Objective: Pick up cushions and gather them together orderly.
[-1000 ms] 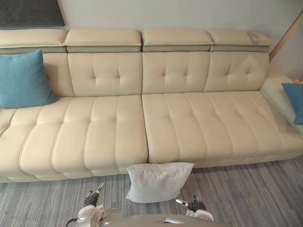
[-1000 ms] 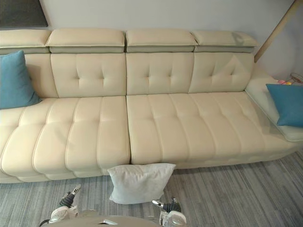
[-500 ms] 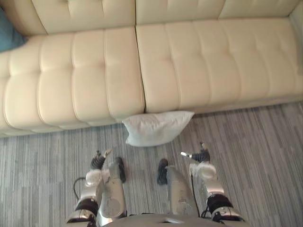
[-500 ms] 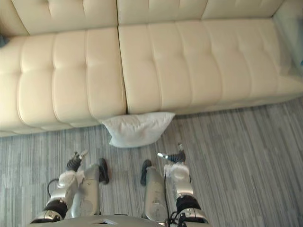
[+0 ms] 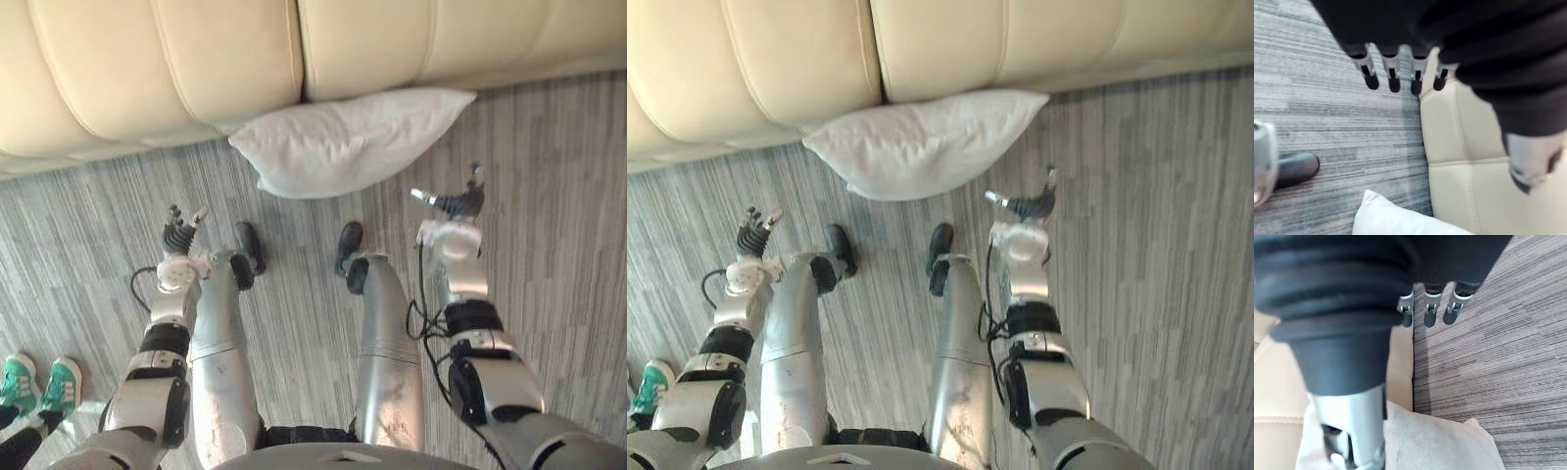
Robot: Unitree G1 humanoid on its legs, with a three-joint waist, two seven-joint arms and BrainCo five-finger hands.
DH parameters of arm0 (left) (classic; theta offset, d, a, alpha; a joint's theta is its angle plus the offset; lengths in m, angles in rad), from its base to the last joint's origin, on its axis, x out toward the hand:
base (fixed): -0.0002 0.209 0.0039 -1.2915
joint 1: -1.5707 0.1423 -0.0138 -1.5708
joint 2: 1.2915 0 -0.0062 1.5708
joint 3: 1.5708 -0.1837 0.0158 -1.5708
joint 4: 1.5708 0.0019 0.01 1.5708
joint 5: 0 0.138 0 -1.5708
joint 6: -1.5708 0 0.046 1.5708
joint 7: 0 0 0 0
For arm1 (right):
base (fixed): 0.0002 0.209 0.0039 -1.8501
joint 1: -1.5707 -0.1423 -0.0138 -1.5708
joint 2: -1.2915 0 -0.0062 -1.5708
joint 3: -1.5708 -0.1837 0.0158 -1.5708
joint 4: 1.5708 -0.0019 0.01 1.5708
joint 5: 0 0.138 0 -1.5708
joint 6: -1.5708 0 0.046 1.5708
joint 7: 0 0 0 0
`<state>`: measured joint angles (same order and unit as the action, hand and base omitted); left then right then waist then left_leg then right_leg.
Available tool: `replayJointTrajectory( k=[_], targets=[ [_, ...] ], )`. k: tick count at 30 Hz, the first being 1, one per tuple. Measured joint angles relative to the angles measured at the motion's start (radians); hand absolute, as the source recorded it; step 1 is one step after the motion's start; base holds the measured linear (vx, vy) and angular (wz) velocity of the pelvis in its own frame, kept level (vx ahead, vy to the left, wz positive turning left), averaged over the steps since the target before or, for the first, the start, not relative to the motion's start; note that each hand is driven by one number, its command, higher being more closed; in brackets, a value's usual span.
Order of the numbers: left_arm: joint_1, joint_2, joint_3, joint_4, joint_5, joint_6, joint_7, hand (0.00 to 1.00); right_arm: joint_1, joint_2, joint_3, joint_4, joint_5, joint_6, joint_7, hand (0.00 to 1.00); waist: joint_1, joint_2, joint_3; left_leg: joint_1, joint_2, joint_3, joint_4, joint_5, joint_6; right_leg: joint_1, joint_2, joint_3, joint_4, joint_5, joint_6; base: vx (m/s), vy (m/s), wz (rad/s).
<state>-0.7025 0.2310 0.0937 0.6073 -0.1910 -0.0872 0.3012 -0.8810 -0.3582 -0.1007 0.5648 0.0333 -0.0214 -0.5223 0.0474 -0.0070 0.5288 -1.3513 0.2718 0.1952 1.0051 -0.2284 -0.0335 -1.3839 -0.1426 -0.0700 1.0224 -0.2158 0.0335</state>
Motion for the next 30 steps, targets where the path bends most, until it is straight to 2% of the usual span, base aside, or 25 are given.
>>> replayJointTrajectory(
  k=[5, 6, 8, 9, 17, 23, 30],
  targets=[
    [-0.116, 0.005, -0.097, -0.013, 0.038, 0.000, 0.025, 0.00, -0.114, -0.005, 0.089, 0.000, -0.001, 0.004, -0.029, 0.00, 0.000, 0.000, 0.001, -0.094, 0.000, -0.009, 0.031, 0.010, 0.003, -0.097, -0.008, 0.001, 0.045, 0.000, 0.000, -0.06, 0.006, 0.08],
    [-0.138, 0.004, -0.119, -0.022, 0.061, 0.001, 0.030, 0.00, -0.138, -0.004, 0.103, -0.001, -0.003, 0.005, -0.036, 1.00, 0.000, 0.000, 0.001, -0.116, 0.000, -0.011, 0.038, 0.012, 0.004, -0.118, -0.008, 0.000, 0.051, 0.000, -0.001, -0.05, 0.017, 0.02],
    [-0.173, 0.003, -0.153, -0.038, 0.099, 0.004, 0.045, 0.00, -0.164, 0.000, 0.127, -0.003, -0.015, 0.007, -0.058, 1.00, -0.004, 0.000, 0.001, -0.141, 0.002, -0.014, 0.048, 0.013, 0.005, -0.142, -0.008, 0.001, 0.060, 0.001, -0.002, -0.05, 0.021, 0.00],
    [-0.185, 0.001, -0.174, -0.045, 0.118, 0.006, 0.057, 1.00, -0.170, 0.007, 0.137, -0.015, -0.033, 0.008, -0.067, 1.00, -0.008, 0.000, 0.001, -0.155, 0.003, -0.018, 0.060, 0.013, 0.005, -0.154, -0.008, 0.001, 0.070, 0.003, -0.005, -0.04, 0.022, -0.02],
    [-0.237, -0.029, -0.248, -0.104, 0.176, 0.039, 0.145, 1.00, -0.177, 0.051, 0.175, -0.107, -0.078, 0.026, -0.121, 1.00, -0.026, 0.000, 0.001, -0.206, 0.008, -0.033, 0.077, 0.018, -0.001, -0.203, 0.000, -0.003, 0.088, 0.005, -0.009, -0.03, 0.017, -0.01],
    [-0.239, -0.019, -0.253, -0.135, 0.216, 0.069, 0.197, 1.00, -0.142, 0.061, 0.180, -0.167, -0.079, 0.026, -0.119, 1.00, -0.032, -0.001, 0.000, -0.206, 0.020, -0.040, 0.080, 0.024, -0.010, -0.202, 0.011, -0.011, 0.087, 0.013, -0.021, -0.02, 0.008, -0.05],
    [-0.213, -0.004, -0.253, -0.199, 0.235, 0.080, 0.200, 1.00, -0.071, 0.079, 0.199, -0.279, -0.076, 0.024, -0.093, 1.00, -0.046, -0.002, -0.001, -0.147, 0.021, -0.053, 0.067, 0.029, -0.018, -0.133, 0.017, -0.024, 0.069, 0.015, -0.026, -0.01, 0.002, -0.01]
  ],
)
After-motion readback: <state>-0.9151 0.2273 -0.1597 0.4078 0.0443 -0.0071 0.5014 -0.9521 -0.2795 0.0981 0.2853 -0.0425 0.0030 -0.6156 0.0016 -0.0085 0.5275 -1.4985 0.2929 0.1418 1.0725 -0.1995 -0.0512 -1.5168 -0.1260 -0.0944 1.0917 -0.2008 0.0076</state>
